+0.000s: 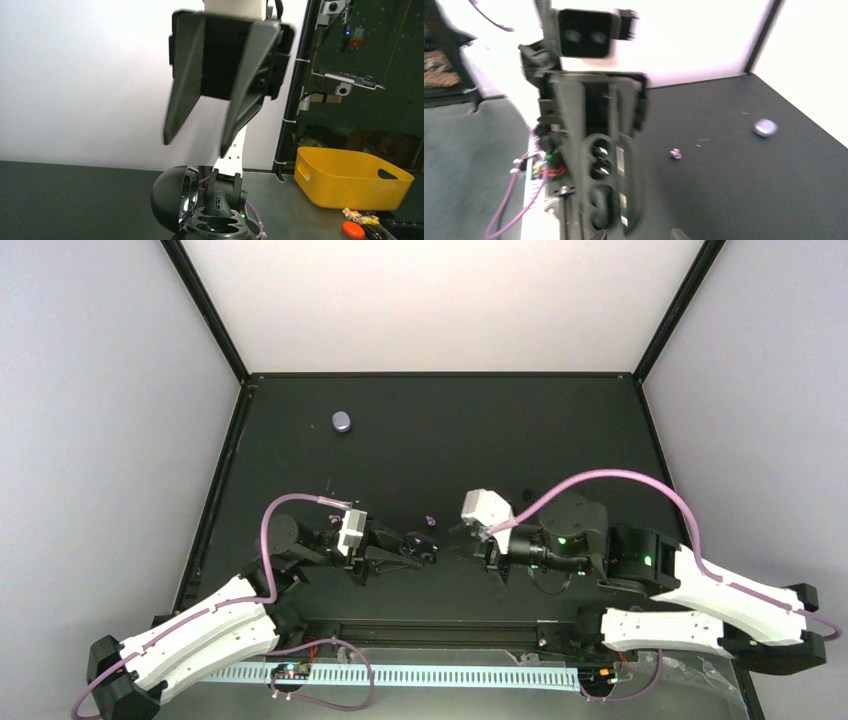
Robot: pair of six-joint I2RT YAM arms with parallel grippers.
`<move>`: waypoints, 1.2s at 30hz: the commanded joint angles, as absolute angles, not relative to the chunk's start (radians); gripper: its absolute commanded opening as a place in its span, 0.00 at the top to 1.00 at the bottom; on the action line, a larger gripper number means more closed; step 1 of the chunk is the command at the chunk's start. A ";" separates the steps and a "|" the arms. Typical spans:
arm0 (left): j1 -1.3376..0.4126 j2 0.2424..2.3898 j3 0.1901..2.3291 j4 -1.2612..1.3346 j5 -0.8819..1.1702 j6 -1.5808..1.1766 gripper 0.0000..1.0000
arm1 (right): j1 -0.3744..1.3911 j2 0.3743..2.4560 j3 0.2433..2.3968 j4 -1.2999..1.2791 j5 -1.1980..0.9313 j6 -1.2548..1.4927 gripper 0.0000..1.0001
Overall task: Insert the wireless bluetooth earbuds into the charging case
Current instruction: Place the earbud in the charging case, then move the earbud to the center of the board.
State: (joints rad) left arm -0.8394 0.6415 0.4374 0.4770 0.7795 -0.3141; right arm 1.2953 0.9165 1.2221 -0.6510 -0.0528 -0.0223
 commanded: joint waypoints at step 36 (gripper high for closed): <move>-0.847 0.598 0.453 0.484 0.720 -0.317 0.99 | 0.278 1.582 0.783 0.016 0.235 0.668 0.56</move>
